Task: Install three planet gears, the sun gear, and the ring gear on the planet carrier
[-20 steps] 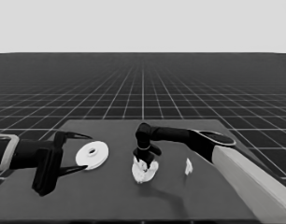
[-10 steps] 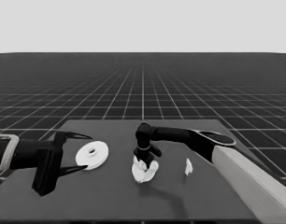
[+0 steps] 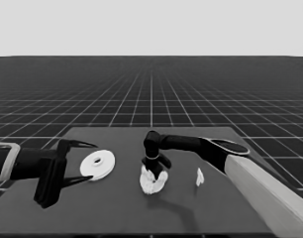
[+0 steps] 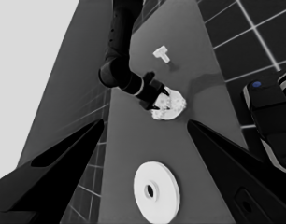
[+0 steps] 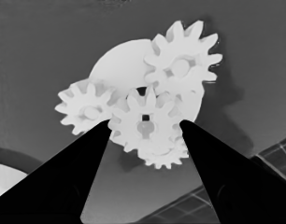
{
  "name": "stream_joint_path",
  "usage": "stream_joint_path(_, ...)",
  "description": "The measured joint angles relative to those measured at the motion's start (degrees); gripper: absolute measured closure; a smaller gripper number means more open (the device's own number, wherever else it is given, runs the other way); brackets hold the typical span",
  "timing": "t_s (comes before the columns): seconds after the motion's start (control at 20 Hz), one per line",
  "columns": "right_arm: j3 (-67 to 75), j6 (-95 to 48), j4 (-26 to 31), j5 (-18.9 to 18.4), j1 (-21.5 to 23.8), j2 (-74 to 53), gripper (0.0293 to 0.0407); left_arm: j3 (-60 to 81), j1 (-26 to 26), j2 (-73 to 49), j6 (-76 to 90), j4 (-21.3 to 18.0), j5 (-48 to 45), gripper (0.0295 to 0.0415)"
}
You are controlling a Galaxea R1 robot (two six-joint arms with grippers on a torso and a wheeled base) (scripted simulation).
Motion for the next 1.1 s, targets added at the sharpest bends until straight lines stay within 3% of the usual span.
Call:
stream_joint_path(0.9,0.0,10.8,0.0,0.0,0.0,0.0,0.0391,0.0,0.0,0.0,0.0,0.0,0.0,0.0326)
stream_joint_path(1.0,0.0,11.37,-0.01,0.0,0.0,0.0,0.0331,0.0,0.0,0.0,0.0,0.0,0.0,0.0326)
stream_joint_path(1.05,0.0,11.49,-0.01,0.0,0.01,0.0,0.032,0.0,0.0,0.0,0.0,0.0,0.0,0.0326)
stream_joint_path(1.1,0.0,11.56,-0.01,0.0,0.01,0.0,0.0317,0.0,0.0,0.0,0.0,0.0,0.0,0.0326)
